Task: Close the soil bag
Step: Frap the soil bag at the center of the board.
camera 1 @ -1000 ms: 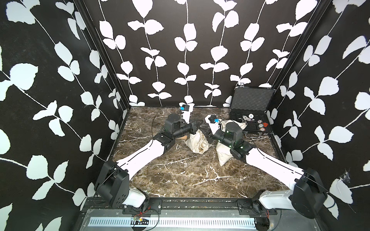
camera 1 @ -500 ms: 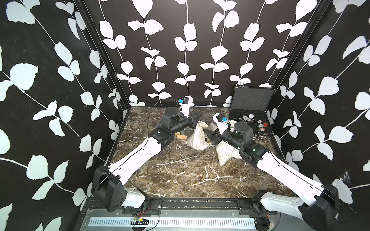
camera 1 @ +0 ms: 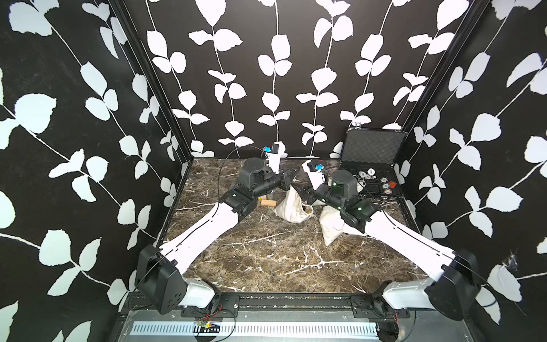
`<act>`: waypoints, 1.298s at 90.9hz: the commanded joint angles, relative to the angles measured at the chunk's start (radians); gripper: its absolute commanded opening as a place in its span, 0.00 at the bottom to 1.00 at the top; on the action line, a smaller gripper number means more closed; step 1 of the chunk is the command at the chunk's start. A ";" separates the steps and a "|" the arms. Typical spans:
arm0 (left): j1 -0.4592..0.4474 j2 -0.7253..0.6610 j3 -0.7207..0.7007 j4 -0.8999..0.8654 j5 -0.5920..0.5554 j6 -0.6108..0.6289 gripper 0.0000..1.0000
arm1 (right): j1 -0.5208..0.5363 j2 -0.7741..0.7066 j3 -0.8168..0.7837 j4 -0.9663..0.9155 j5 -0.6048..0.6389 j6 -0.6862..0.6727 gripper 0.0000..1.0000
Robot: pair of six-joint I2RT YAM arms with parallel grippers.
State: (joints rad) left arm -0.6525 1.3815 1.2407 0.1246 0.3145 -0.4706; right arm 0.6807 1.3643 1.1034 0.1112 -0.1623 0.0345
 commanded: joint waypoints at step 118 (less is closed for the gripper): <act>0.181 -0.221 0.069 -0.107 0.009 -0.055 0.00 | 0.177 0.113 0.183 0.085 0.191 -0.230 0.70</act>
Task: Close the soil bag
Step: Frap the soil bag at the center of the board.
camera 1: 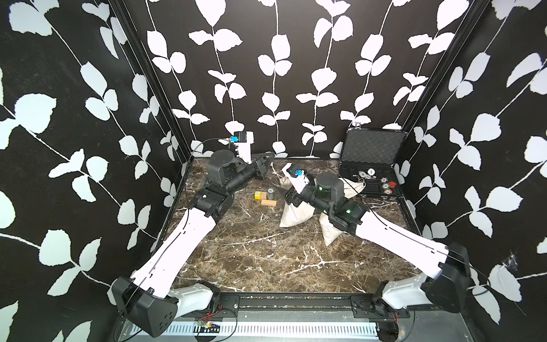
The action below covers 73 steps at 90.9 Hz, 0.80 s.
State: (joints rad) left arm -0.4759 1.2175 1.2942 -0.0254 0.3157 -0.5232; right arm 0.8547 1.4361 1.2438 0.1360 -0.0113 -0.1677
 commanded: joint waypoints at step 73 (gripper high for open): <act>0.371 -0.246 0.033 -0.276 -0.058 0.038 0.00 | -0.297 -0.044 -0.120 -0.242 0.558 -0.114 0.25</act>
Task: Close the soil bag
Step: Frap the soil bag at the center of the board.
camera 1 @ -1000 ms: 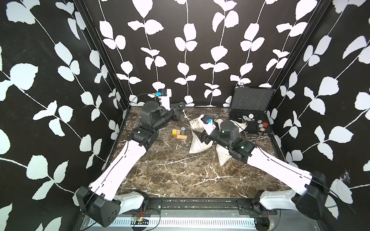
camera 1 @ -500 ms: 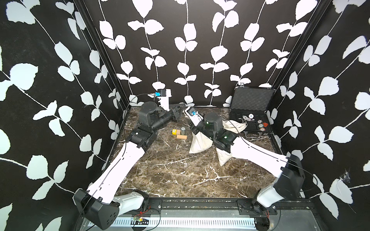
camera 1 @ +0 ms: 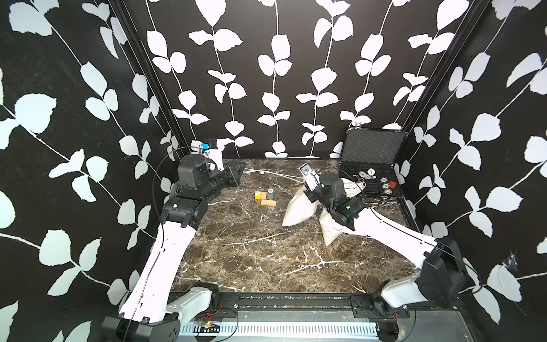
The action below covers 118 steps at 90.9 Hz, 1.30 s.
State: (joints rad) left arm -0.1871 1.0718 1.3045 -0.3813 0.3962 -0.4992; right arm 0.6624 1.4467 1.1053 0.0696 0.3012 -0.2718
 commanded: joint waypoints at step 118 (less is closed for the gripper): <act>-0.505 0.222 -0.498 0.723 -0.120 0.413 0.82 | -0.046 -0.039 -0.010 -0.096 -0.370 0.115 0.04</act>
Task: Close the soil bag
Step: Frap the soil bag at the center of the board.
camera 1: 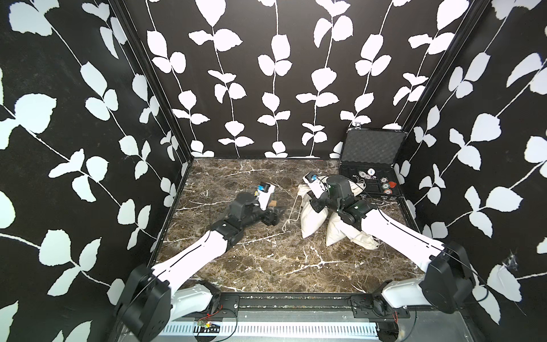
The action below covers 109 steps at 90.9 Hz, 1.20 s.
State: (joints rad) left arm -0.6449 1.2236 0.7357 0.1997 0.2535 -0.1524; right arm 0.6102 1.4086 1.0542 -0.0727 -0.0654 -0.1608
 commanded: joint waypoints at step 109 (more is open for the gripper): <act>-0.072 -0.017 0.256 -0.163 -0.168 0.062 0.00 | -0.084 -0.101 -0.081 0.229 -0.145 0.042 0.54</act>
State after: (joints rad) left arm -0.7288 1.2232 0.8551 0.3016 0.0704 -0.1265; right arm 0.5343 1.3483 0.9653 0.0307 -0.1120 -0.0963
